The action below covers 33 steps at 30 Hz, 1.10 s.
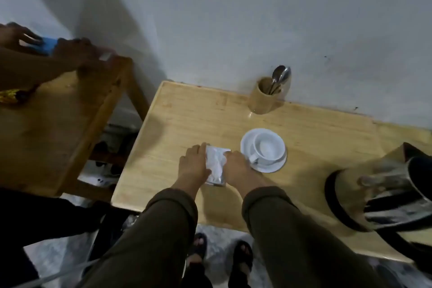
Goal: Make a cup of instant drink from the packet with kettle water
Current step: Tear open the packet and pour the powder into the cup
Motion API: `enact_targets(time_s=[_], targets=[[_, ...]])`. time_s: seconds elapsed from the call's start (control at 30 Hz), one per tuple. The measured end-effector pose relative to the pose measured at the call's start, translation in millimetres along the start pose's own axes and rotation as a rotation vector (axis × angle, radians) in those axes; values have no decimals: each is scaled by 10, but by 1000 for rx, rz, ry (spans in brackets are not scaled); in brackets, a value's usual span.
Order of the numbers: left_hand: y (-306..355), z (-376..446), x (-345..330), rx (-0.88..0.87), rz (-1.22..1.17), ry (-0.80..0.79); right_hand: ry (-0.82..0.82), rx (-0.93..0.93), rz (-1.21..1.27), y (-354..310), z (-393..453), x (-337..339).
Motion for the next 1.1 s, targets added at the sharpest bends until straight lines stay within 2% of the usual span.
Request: enact_targets(time_s=[0.1, 0.17, 0.27, 0.4, 0.47, 0.57, 0.63, 0.7, 0.77, 0.93, 1.1], targets=[[-24, 18, -7, 41, -90, -27, -22, -45, 15, -37, -28, -10], [-46, 52, -24, 87, -163, -58, -19, -147, 70, -41, -28, -9], [-40, 88, -47, 137, -244, -84, 75, -367, 309, -24, 40, -56], [-4, 107, -56, 191, -325, -88, 118, -655, 686, -39, -8, -34], [-14, 108, -31, 182, -330, -102, 133, -699, 698, -55, -17, 12], [-6, 151, 104, 119, -382, -65, 111, -589, 602, -97, 25, 175], [60, 220, 259, -30, -285, 37, 85, -510, 531, -132, 56, 400], [148, 306, 407, -157, -233, 105, 116, -467, 563, -128, 97, 651], [246, 402, 560, -198, -269, 125, 177, -453, 641, -93, 138, 906], [467, 555, 885, -90, -661, 51, 262, -474, 862, 116, 229, 1474], [662, 576, 997, 66, -1011, 5, 356, -399, 846, 412, 266, 1853]])
Point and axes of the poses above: each hand's wrist, its own z-axis towards the middle knuckle, its own x-axis out of the back of the hand, y = z × x, the point moved 3 cm from there along z, towards the middle knuckle, and after that the axes turned 14 degrees about y, right-handed, at the moved point
